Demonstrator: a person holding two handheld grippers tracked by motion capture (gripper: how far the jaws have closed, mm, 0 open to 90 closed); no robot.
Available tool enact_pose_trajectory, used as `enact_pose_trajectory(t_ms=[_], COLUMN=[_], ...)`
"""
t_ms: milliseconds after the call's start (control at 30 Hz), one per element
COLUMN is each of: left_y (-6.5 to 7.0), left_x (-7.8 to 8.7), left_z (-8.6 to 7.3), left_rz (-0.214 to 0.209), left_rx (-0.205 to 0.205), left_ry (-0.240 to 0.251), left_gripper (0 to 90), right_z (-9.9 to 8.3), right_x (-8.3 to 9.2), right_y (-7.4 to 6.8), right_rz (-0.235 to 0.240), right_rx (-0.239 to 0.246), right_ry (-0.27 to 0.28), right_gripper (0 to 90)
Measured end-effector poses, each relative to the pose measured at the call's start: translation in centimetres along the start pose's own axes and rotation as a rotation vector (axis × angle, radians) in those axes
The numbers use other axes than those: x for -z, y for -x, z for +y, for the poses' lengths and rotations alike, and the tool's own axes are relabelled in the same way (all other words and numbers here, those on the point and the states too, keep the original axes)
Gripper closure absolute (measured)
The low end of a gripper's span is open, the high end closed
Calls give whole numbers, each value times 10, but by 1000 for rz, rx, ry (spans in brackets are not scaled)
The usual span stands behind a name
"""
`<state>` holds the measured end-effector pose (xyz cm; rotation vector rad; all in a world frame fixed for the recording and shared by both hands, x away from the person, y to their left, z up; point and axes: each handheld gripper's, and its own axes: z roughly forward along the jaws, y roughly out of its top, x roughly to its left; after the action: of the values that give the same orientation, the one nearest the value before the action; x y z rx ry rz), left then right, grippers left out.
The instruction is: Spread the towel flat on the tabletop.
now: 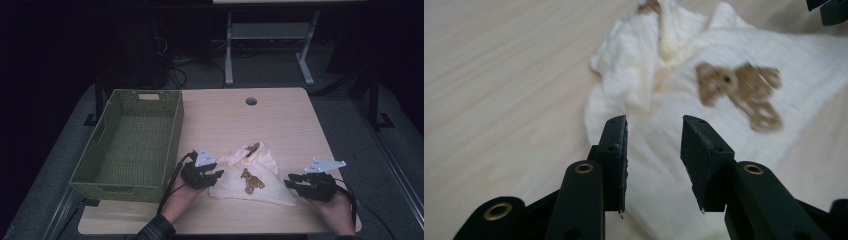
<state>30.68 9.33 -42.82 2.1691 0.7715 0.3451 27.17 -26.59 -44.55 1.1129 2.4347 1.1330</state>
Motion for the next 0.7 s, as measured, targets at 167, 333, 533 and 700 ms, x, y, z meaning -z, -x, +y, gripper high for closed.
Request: enact_pose_trajectory(t_ms=[167,333,533,700], left_y=[-10,-19,-24,-24], left_x=[-19,-34,-49,-62], left_z=[14,26,34,39], left_rz=[9,-12,-44,-81], left_rx=[-16,-14,-12,-15], left_ry=[11,28,31,31], left_gripper=[628,620,582,541], right_z=[16,28,39,45], right_x=[-16,-28,-41,-53], right_y=[15,28,41,48], right_rz=[-7,-18,-28,-27], right_rx=[-16,-43,-68,-91], right_ry=[13,14,19,2], right_gripper=[689,689,687,667])
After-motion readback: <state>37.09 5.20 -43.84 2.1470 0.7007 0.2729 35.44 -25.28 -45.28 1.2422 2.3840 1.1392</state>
